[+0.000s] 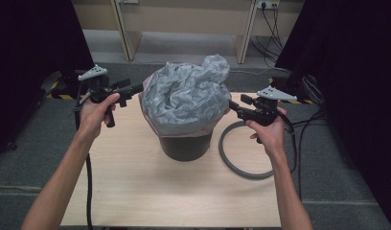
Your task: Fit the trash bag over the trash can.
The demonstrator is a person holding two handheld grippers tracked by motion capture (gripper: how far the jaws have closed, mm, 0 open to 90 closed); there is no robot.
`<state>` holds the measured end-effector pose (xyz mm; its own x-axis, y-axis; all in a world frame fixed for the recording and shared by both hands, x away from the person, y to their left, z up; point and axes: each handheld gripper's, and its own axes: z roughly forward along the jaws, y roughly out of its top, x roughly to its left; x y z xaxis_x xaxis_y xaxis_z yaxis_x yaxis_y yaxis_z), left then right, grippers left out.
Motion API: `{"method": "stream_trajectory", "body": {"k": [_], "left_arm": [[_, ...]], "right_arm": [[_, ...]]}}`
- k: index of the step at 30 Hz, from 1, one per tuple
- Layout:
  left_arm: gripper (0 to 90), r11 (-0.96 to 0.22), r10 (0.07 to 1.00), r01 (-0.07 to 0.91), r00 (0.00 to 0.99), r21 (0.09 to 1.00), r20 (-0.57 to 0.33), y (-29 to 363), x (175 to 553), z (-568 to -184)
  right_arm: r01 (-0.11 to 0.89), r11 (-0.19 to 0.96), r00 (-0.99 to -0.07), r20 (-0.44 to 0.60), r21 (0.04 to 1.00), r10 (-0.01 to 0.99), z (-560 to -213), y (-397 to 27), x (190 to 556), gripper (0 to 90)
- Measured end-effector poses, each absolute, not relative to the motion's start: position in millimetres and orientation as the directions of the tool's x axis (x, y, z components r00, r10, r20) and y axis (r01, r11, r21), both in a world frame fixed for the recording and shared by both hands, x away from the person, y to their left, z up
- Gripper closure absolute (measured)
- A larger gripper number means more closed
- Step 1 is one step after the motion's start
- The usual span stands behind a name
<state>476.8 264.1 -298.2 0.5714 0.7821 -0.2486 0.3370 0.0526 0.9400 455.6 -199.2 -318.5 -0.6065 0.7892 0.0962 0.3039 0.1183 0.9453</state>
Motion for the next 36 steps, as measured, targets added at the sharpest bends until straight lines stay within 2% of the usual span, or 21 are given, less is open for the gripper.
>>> {"method": "stream_trajectory", "body": {"k": [9,13,14,18,19,20,22,27,32,36], "left_arm": [[28.3,0.017,0.791,0.344,0.569,0.939,-0.223,247,483,-289],[32.4,-0.047,0.816,0.361,0.552,0.932,-0.172,239,489,-289],[36.0,-0.073,0.813,0.356,0.562,0.932,-0.151,238,491,-291],[76.0,-0.050,0.801,0.332,0.577,0.942,-0.161,241,492,-295],[80.1,-0.027,0.801,0.323,0.573,0.946,-0.172,243,492,-296],[89.4,-0.029,0.802,0.324,0.572,0.946,-0.172,246,491,-296],[89.5,-0.015,0.793,0.333,0.578,0.943,-0.191,251,492,-298],[89.7,-0.045,0.814,0.361,0.554,0.931,-0.175,261,497,-316],[89.7,-0.088,0.813,0.428,0.553,0.900,-0.183,258,501,-360],[89.6,-0.055,0.794,0.459,0.558,0.887,-0.239,255,502,-393]], "right_arm": [[0.266,0.113,-0.640,0.088,0.957,0.763,-306,-184,447,42.9],[0.270,0.116,-0.635,0.086,0.956,0.767,-307,-184,448,42.8],[0.270,0.114,-0.635,0.087,0.956,0.768,-307,-184,448,42.7],[0.266,0.108,-0.632,0.089,0.958,0.770,-306,-185,446,42.1],[0.267,0.106,-0.631,0.091,0.958,0.770,-305,-186,446,42.1],[0.268,0.104,-0.632,0.093,0.958,0.770,-305,-186,446,42.0],[0.267,0.103,-0.634,0.094,0.958,0.768,-305,-186,446,42.2],[0.260,0.082,-0.637,0.107,0.962,0.763,-304,-184,447,42.1],[0.262,0.088,-0.634,0.103,0.961,0.766,-304,-184,449,42.3],[0.263,0.097,-0.635,0.097,0.960,0.766,-304,-184,449,42.7]]}}
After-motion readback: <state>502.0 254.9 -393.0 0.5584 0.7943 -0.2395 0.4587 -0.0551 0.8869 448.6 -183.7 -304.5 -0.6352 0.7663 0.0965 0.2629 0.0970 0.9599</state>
